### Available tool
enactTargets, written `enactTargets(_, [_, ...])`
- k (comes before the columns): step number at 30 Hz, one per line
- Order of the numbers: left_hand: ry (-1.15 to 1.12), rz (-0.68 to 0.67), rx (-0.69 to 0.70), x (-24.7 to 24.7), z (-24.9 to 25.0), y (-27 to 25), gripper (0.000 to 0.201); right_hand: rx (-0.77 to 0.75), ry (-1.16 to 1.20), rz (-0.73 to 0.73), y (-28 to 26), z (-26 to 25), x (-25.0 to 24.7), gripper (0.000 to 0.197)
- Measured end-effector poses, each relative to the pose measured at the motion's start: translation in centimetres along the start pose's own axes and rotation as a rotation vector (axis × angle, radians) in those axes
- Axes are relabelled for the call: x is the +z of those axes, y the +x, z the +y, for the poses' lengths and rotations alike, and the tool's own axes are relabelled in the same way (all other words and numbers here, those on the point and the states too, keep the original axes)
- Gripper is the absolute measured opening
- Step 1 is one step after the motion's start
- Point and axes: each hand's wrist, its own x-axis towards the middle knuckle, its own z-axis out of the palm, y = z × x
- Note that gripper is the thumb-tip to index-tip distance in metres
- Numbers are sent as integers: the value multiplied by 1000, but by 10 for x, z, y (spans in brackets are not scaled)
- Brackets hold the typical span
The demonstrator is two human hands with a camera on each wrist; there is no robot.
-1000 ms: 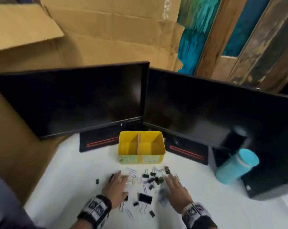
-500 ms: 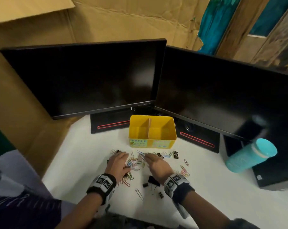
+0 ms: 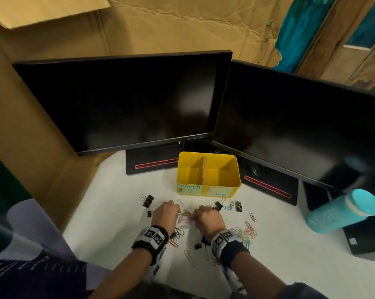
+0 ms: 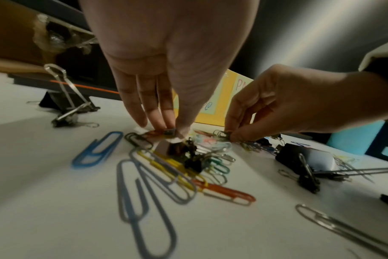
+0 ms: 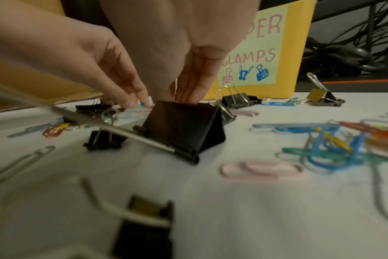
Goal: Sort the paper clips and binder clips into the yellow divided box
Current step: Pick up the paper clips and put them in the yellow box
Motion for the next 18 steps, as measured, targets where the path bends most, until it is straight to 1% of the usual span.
enactTargets(2, [-1,15,1,1,1,2,16,20,70,80,2,-1,-5,4])
enactTargets(5, [-65,25,-22,0,0,2,12,40,257,339,11,-8,-29,8])
enactTargets(7, [-137,25,-18,0,-4,3,11,62,385,511,25,-17,-54,4])
enactTargets(8, [-181,25,-17,-1,-6,3,10,84,422,573,35,-19,-65,2])
enactTargets(9, [-234,34,-18,-3,-8,4,9,109,439,595,45,-19,-73,4])
enactTargets(10, [-292,60,-19,-5,-10,4,10,130,432,570,55,-17,-77,7])
enactTargets(13, [-452,231,37,-25,-6,10,10,175,355,401,66,-5,-75,13])
enactTargets(14, [-487,295,74,-35,-1,15,8,182,349,399,64,-2,-72,13])
enactTargets(16, [-550,403,142,-54,11,29,8,160,355,489,54,1,-66,14])
enactTargets(18, [-622,441,174,-69,19,41,12,118,367,618,37,-3,-63,11])
